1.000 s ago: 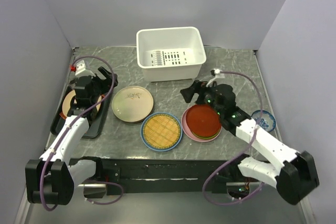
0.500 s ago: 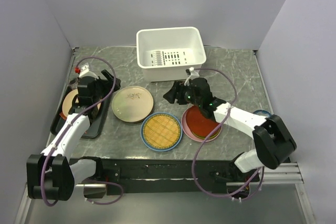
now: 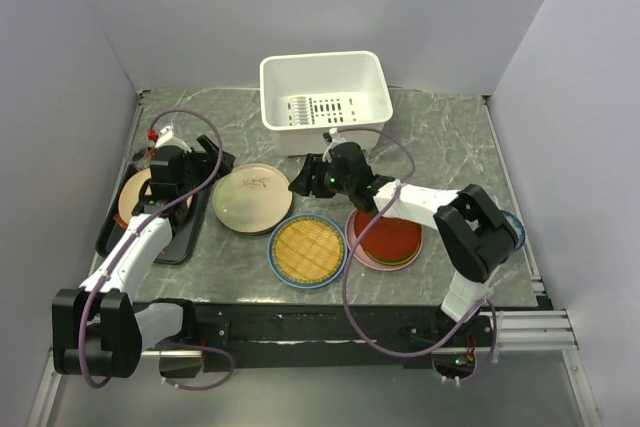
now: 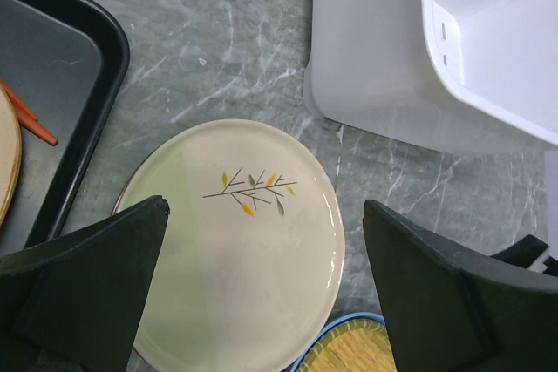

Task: Place the plates into the plastic bin on the countertop
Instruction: Pick up the plate at the center of the board.

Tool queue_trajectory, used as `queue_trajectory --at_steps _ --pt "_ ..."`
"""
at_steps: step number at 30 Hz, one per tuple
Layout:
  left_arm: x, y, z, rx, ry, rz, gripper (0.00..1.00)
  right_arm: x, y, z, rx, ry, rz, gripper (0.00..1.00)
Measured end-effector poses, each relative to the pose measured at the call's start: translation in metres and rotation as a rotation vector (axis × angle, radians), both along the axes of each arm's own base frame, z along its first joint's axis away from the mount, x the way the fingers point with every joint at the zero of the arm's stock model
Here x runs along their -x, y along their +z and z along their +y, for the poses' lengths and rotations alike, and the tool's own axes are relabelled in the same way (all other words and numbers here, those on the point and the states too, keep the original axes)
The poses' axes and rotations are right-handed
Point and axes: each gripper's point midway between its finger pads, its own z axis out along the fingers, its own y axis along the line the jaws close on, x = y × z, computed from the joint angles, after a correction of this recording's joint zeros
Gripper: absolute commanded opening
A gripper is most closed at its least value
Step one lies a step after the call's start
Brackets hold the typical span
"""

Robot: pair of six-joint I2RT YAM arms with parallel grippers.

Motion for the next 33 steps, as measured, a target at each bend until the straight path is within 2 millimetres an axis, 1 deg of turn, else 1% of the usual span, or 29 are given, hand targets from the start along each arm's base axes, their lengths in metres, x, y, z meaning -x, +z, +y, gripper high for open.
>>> queue_trajectory --at_steps 4,10,15,20,24,28,33 --pt "0.001 0.0 -0.002 0.008 -0.011 0.0 0.99 -0.003 -0.005 0.013 0.003 0.012 0.012 0.57" --pt "0.001 0.001 -0.005 0.015 -0.027 0.001 0.99 -0.006 -0.016 0.026 0.01 0.019 0.04 0.54" --pt "0.002 0.001 -0.007 0.021 -0.031 0.002 0.99 -0.006 -0.027 0.026 0.035 0.011 0.072 0.52" --pt "0.002 0.001 -0.007 0.024 -0.031 0.003 0.99 -0.011 -0.035 0.028 0.051 -0.011 0.088 0.5" --pt "0.002 -0.003 -0.008 0.027 -0.038 0.015 0.99 -0.01 -0.048 0.025 0.077 -0.026 0.113 0.49" --pt "0.001 -0.006 -0.009 0.029 -0.044 0.022 0.99 -0.008 -0.057 0.025 0.099 -0.032 0.129 0.48" --pt "0.001 -0.006 -0.01 0.03 -0.046 0.022 0.99 -0.011 -0.064 0.03 0.114 -0.036 0.133 0.44"
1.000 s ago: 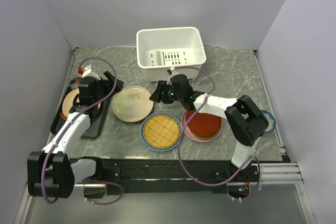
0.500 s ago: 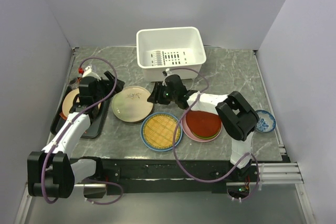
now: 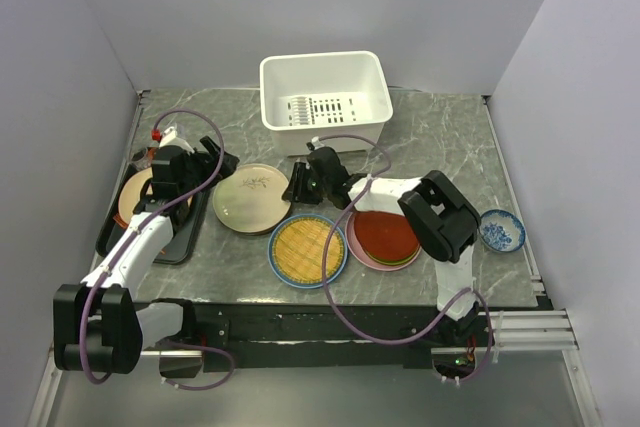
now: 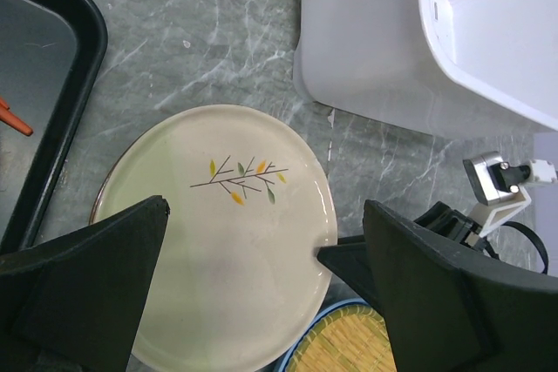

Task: Place the plates into the plastic bin on the countertop
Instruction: Pick up the plate at the center of the board.

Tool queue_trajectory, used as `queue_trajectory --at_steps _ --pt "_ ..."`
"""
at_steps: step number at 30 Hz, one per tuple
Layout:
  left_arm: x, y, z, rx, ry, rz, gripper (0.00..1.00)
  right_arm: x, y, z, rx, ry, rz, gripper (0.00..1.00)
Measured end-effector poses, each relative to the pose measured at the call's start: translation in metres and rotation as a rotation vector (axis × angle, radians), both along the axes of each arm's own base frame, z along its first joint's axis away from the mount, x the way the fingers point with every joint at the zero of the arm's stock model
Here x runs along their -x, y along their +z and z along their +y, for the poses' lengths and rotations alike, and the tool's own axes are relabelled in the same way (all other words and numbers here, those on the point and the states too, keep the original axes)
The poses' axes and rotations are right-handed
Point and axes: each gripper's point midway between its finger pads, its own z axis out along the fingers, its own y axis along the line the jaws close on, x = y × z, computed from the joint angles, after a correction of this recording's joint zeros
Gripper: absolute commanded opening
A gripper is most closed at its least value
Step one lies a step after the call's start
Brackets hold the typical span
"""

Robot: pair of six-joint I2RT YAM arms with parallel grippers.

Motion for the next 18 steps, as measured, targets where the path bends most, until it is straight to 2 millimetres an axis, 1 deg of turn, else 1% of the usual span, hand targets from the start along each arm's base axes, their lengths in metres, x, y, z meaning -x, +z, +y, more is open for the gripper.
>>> queue_trajectory --at_steps 3,5,7,8,9,18 --pt "0.0001 -0.0004 -0.0001 0.0 -0.001 0.001 0.99 -0.0013 -0.0067 -0.0002 0.018 -0.008 0.01 0.41" --pt "0.0001 -0.0006 -0.0001 0.0 -0.001 0.002 0.99 -0.0017 -0.0091 0.0004 0.027 -0.01 0.013 0.33" --pt "0.0 -0.0016 -0.0001 0.0 -0.001 0.005 0.99 -0.0014 -0.0109 -0.0005 0.038 -0.018 0.013 0.29" --pt "-0.0002 -0.0024 -0.0001 0.0 -0.001 0.007 0.99 -0.0021 -0.0112 -0.0012 0.039 -0.024 0.015 0.25" --pt "-0.0002 -0.0028 -0.0001 0.0 -0.001 0.008 0.99 -0.0027 -0.0111 -0.0014 0.039 -0.03 0.014 0.23" --pt "0.0002 -0.0065 -0.0003 0.005 0.002 0.019 0.99 -0.0059 -0.0092 -0.0034 0.062 -0.067 -0.001 0.17"
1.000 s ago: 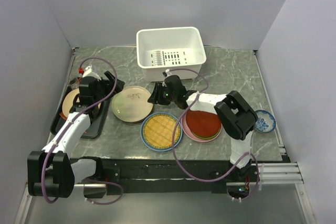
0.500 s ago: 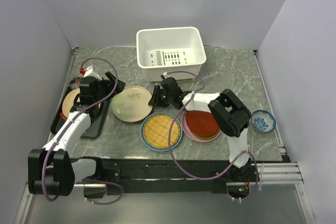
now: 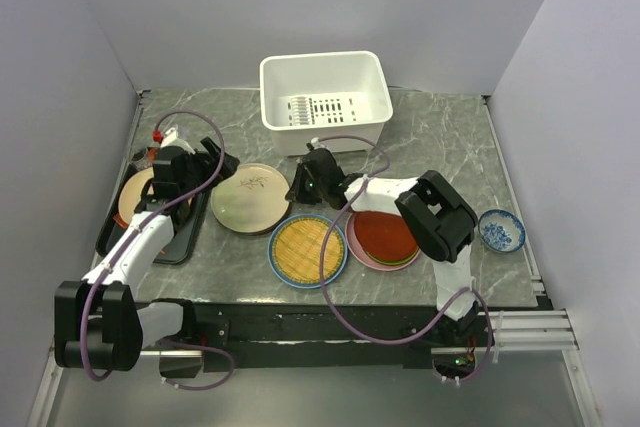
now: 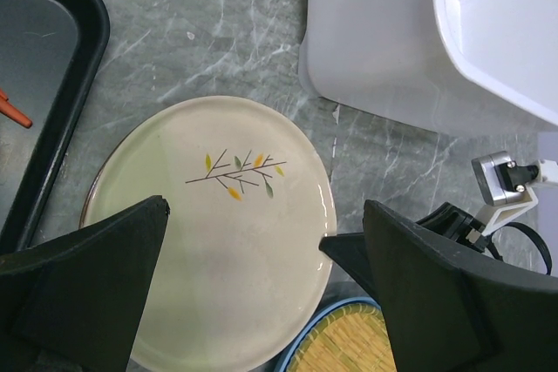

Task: Place the plates into the plastic bin on the countertop
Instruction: Pick up the plate at the center of the board.

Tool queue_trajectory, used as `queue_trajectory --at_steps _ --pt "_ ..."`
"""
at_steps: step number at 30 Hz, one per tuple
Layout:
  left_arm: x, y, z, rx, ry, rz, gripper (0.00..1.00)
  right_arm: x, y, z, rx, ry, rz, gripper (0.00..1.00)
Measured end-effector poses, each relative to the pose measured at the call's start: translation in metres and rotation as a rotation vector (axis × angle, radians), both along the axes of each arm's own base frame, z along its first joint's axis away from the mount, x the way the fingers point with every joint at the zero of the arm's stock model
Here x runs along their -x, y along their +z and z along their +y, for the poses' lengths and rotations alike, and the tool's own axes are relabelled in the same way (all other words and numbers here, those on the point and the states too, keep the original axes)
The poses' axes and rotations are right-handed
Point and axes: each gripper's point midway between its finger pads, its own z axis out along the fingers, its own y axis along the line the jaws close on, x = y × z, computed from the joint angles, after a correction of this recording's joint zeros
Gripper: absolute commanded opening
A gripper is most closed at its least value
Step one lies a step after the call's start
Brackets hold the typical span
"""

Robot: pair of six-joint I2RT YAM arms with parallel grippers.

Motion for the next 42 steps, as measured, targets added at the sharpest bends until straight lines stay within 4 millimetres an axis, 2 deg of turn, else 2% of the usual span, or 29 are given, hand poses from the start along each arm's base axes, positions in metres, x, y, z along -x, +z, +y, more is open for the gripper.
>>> queue_trajectory --at_steps 11,12,13,15,19,23,33,42 --pt "0.002 -0.008 0.0 -0.001 0.0 0.02 0.99 0.001 0.01 -0.004 0.126 -0.001 -0.046 0.17" --pt "0.002 -0.009 0.0 -0.001 0.0 0.022 0.99 0.002 0.01 -0.004 0.142 -0.001 -0.048 0.15" --pt "0.003 -0.009 0.0 -0.001 0.0 0.023 0.99 0.002 0.01 -0.004 0.155 0.0 -0.053 0.08" --pt "0.003 -0.01 0.0 -0.001 0.0 0.025 0.99 0.003 0.01 -0.005 0.167 -0.003 -0.059 0.04" --pt "0.003 -0.013 0.0 -0.001 0.0 0.032 0.99 0.001 0.013 -0.007 0.169 -0.015 -0.067 0.0" --pt "0.002 -0.019 0.0 -0.002 -0.001 0.05 0.99 0.004 0.018 -0.013 0.17 -0.022 -0.076 0.0" --pt "0.001 -0.056 -0.004 0.002 -0.023 0.155 0.99 0.009 0.05 -0.024 0.135 -0.033 -0.12 0.0" --pt "0.005 -0.098 -0.007 0.004 -0.037 0.279 0.99 0.011 0.043 -0.029 0.146 -0.034 -0.105 0.0"
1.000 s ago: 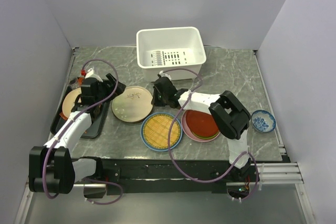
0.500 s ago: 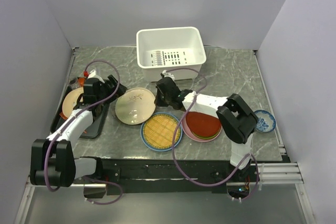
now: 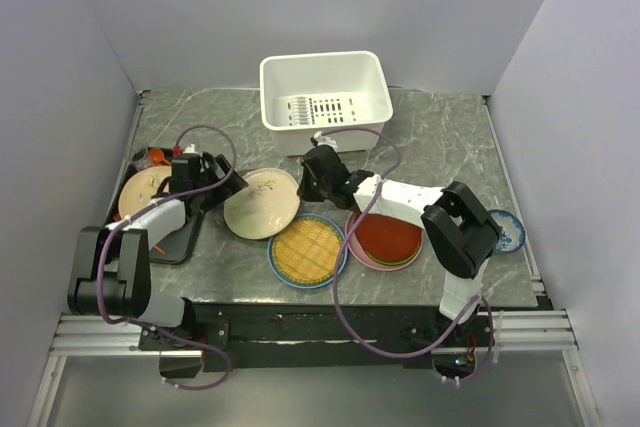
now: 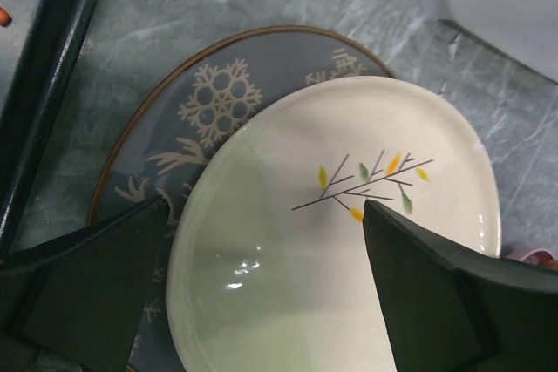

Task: Place the plates into the plastic bin on the countertop
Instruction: Pick up the plate at the center of the board.

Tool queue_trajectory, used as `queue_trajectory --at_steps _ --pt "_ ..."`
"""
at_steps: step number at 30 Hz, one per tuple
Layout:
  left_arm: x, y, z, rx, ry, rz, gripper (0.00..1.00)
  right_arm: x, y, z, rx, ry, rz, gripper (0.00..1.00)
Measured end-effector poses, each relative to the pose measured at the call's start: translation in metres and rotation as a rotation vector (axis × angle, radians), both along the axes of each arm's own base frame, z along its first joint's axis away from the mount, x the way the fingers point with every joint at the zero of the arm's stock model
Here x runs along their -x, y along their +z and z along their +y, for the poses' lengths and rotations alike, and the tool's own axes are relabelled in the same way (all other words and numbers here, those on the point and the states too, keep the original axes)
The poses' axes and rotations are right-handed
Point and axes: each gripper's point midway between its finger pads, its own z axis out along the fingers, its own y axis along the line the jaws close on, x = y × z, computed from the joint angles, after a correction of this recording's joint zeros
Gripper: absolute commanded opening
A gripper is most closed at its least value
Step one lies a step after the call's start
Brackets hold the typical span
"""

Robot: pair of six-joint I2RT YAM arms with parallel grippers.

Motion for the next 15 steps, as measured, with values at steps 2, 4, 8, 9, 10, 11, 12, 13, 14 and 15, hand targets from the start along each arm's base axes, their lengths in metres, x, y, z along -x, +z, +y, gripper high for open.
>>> queue_trajectory --at_steps 2,4,8,9,10,11,12,13,14,15 --pt "0.001 -0.007 0.0 -0.003 -0.002 0.019 0.99 0.0 -0.001 -0.001 0.0 -0.001 0.001 0.0" --pt "0.0 -0.008 -0.001 0.0 -0.007 0.02 0.99 -0.001 -0.002 -0.003 0.002 -0.004 0.004 0.0" --pt "-0.005 -0.009 -0.006 0.013 -0.028 0.013 0.99 -0.001 -0.005 -0.006 -0.001 -0.004 0.015 0.04" --pt "-0.006 -0.009 -0.007 0.016 -0.034 0.011 0.99 -0.001 -0.006 -0.006 -0.004 -0.002 0.018 0.04" --pt "-0.007 -0.009 -0.008 0.018 -0.037 0.009 0.99 -0.001 -0.007 -0.007 -0.005 -0.001 0.021 0.05" --pt "-0.007 -0.009 -0.009 0.021 -0.042 0.006 0.99 0.0 -0.008 -0.007 -0.004 0.0 0.023 0.07" --pt "-0.007 -0.008 -0.01 0.024 -0.047 0.004 0.99 0.001 -0.009 -0.007 -0.004 0.002 0.026 0.08" --pt "-0.007 -0.009 -0.012 0.027 -0.052 0.003 0.99 0.001 -0.01 -0.008 -0.004 0.003 0.029 0.09" --pt "-0.007 -0.009 -0.013 0.03 -0.057 0.003 0.99 0.001 -0.01 -0.008 -0.005 0.004 0.031 0.11" --pt "-0.007 -0.009 -0.014 0.03 -0.059 0.003 0.99 0.001 -0.01 -0.008 -0.007 0.005 0.031 0.12"
